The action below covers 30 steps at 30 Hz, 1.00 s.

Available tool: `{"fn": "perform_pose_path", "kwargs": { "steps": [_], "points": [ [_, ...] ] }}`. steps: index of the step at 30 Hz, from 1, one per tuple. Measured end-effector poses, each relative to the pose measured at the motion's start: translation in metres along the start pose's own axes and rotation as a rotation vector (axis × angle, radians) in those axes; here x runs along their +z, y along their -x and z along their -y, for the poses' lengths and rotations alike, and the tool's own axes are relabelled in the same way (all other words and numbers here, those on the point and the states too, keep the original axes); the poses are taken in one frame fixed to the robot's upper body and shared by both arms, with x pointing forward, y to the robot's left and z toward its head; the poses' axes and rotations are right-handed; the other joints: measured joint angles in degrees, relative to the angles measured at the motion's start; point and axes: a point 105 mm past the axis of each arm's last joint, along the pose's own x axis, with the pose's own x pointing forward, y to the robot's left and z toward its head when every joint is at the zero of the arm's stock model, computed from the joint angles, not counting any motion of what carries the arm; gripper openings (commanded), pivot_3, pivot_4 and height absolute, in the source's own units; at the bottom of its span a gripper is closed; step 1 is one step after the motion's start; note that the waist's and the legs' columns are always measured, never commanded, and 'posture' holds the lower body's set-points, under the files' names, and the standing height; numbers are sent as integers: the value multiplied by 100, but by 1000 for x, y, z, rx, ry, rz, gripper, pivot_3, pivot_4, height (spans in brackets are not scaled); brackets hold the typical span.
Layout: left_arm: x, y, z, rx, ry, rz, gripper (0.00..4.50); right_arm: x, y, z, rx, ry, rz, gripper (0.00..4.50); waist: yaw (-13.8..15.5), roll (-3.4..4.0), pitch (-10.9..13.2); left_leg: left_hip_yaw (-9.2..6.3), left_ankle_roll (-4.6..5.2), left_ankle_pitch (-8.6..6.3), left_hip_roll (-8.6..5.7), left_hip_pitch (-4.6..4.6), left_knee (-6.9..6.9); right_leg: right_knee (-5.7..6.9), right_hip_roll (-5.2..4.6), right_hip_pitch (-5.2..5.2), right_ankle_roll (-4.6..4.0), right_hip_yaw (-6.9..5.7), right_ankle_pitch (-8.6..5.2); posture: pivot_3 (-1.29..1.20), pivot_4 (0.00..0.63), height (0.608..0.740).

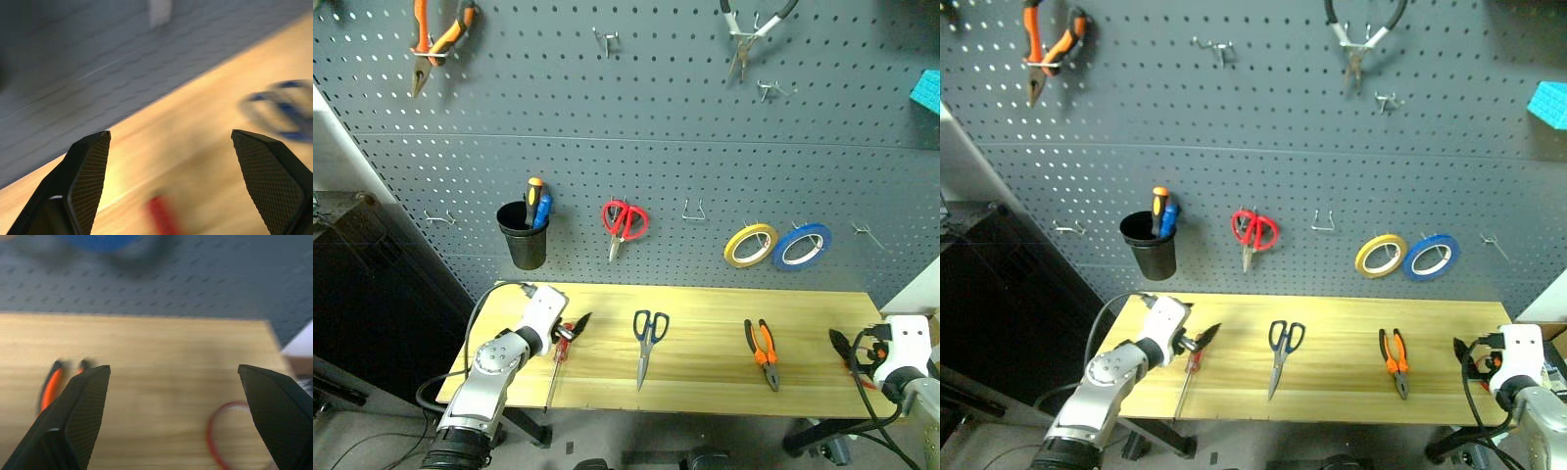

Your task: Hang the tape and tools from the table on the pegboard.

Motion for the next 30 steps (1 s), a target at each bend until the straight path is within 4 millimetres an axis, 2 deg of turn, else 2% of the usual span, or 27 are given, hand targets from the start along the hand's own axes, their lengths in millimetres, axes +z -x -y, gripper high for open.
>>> {"fn": "perform_pose_path", "kwargs": {
  "steps": [3, 8, 12, 14, 19, 22, 30],
  "points": [
    [23, -7, 16, -115, -52, 29, 4200, -2, -8, 0, 15, -13, -46, 4500, -8, 14, 161, 2, 0, 0, -2, -4, 1, -9, 0, -2, 0, 1, 0, -29, 175, 740],
    [71, -20, 40, -269, -145, 128, 4200, 8, -23, 23, -54, -14, -83, 4500, -44, 9, 377, -6, 0, 0, 0, -26, -3, -27, 1, -14, 0, -2, 0, -26, 202, 740],
    [101, -20, 75, -472, -186, 212, 4200, -3, -32, 46, -116, -25, -161, 4500, -44, 25, 492, -26, 1, -1, 4, -77, -1, -66, -6, -33, 2, -25, 3, -27, 227, 740],
    [110, -19, 86, -540, -200, 242, 4200, -12, -36, 51, -125, -40, -211, 4500, -44, 28, 523, -24, -8, 4, 2, -102, 3, -64, -33, -61, 3, -27, 4, -26, 232, 740],
    [127, -14, 102, -671, -214, 287, 4200, -24, -46, 58, -122, -106, -289, 4500, -83, 32, 633, -27, 4, -2, 2, -99, 6, -58, -35, -56, 5, -33, 8, -16, 238, 740],
    [133, -10, 108, -740, -185, 296, 4223, -28, -51, 58, -105, -124, -320, 3896, -120, 30, 671, -34, 5, -2, 1, -99, 8, -62, -33, -50, 7, -42, 9, -6, 238, 740],
    [130, -4, 117, -819, -171, 263, 4223, -36, -60, 59, -69, -78, -396, 1189, -123, 32, 695, -46, -5, 3, 2, -106, 8, -67, -44, -51, 7, -82, 9, 14, 227, 740]
  ]
}}
